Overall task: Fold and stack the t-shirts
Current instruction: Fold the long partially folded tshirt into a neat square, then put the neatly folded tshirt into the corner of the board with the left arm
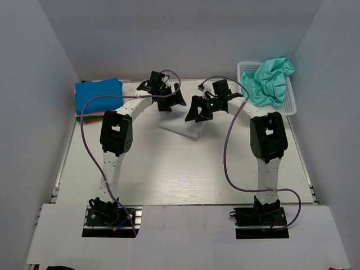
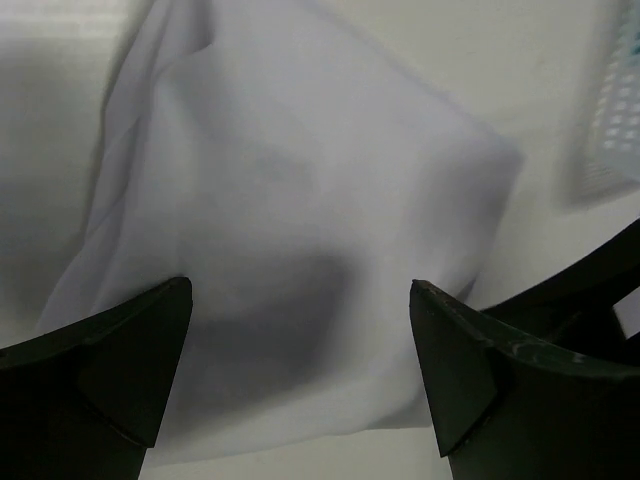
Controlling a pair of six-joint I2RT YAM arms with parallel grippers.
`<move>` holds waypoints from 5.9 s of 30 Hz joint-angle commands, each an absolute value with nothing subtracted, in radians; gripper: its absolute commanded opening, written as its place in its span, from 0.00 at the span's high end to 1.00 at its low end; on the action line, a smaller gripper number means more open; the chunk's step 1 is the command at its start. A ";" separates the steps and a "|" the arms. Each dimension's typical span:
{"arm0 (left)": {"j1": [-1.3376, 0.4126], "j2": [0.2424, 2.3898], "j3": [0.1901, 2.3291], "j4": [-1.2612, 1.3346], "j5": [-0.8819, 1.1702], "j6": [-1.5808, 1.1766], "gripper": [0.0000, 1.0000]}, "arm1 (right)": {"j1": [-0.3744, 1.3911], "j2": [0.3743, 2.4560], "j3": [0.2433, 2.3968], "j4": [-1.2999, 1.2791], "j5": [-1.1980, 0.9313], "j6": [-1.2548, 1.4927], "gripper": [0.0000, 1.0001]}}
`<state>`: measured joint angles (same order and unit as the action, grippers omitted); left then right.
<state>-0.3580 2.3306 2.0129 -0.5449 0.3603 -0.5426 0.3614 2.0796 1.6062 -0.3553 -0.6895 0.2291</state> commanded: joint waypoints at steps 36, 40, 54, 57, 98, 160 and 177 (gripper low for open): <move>-0.324 2.387 2.115 -0.580 0.301 -0.614 0.00 | 0.431 2.092 1.467 -0.287 -0.663 0.051 0.10; -0.313 2.433 2.161 -0.600 0.201 -0.604 0.00 | 0.428 2.135 1.450 -0.320 -0.628 0.029 0.10; -0.304 2.192 2.111 -0.604 0.141 -0.560 0.00 | 0.466 2.006 1.689 -0.407 -0.601 -0.009 0.10; -0.304 2.126 2.045 -0.640 0.097 -0.540 0.00 | 0.488 2.063 1.729 -0.368 -0.646 0.040 0.10; -0.325 2.391 1.980 -0.842 0.127 -0.313 0.24 | 0.394 1.861 1.536 0.071 -0.839 0.287 0.10; 0.028 2.022 2.284 -0.739 -0.390 0.193 1.00 | 0.295 1.793 1.453 -0.014 -0.730 0.248 0.10; 0.190 2.140 2.210 -0.695 -0.468 0.121 1.00 | 0.295 1.878 1.566 -0.083 -0.732 0.253 0.10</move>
